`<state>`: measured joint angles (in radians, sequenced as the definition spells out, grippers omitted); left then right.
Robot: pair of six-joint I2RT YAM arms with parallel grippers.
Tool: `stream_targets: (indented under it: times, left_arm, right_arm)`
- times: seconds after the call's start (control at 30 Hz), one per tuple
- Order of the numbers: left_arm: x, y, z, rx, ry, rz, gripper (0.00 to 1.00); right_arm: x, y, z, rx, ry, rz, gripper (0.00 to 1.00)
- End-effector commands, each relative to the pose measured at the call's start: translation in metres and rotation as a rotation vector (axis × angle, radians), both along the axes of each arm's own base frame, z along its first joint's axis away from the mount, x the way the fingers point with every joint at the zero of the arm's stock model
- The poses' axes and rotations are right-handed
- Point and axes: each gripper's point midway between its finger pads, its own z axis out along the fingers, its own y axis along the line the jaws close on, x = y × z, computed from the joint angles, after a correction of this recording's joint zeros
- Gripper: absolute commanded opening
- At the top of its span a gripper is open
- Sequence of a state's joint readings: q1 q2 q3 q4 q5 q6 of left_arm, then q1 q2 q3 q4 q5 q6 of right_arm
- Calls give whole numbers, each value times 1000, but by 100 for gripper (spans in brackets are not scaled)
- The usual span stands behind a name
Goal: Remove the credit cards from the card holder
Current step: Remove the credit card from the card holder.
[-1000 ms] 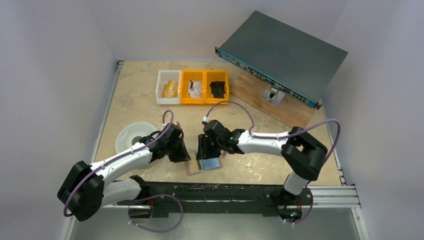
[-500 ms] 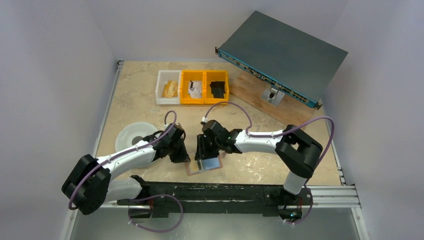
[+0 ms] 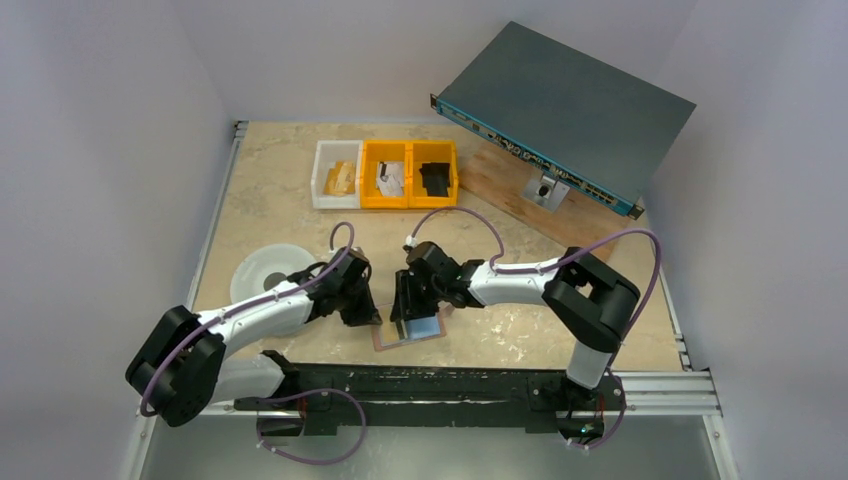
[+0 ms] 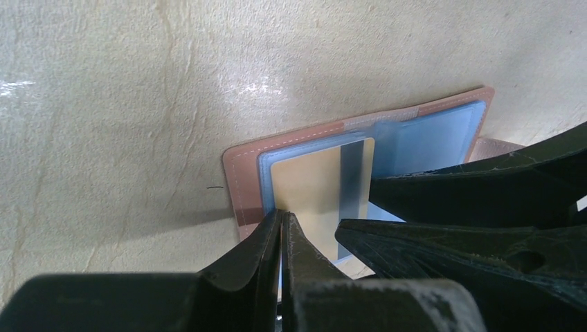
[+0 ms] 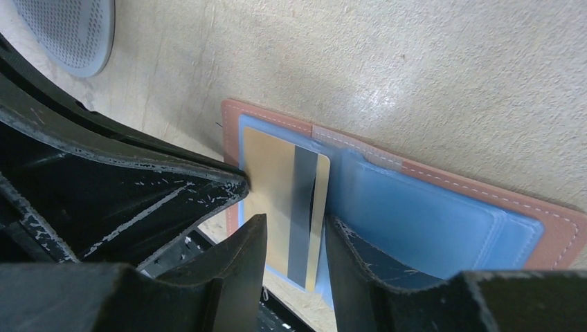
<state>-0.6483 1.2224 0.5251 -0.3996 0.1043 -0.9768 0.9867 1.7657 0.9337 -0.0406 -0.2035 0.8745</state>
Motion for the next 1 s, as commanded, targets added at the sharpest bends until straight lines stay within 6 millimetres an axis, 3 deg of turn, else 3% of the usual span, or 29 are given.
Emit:
stream_targets:
  times: [0.0,0.23,0.4,0.97]
  left_arm:
    - [-1,-3,-8,-16,13,-5,2]
    - [1,-13,-7,-48,20,-17,2]
    - [-1,-10,-15,-22,43,-3,2]
    - [-11,9,-32,67,104,66,0]
  right_arm:
    - [-3,0,-9,30,37,5,37]
    - [-6,0,-14,74,77,7,37]
    - [-5,-6,-15,83,85,-5,37]
    - [-2,-17,18,369,133,-1,37]
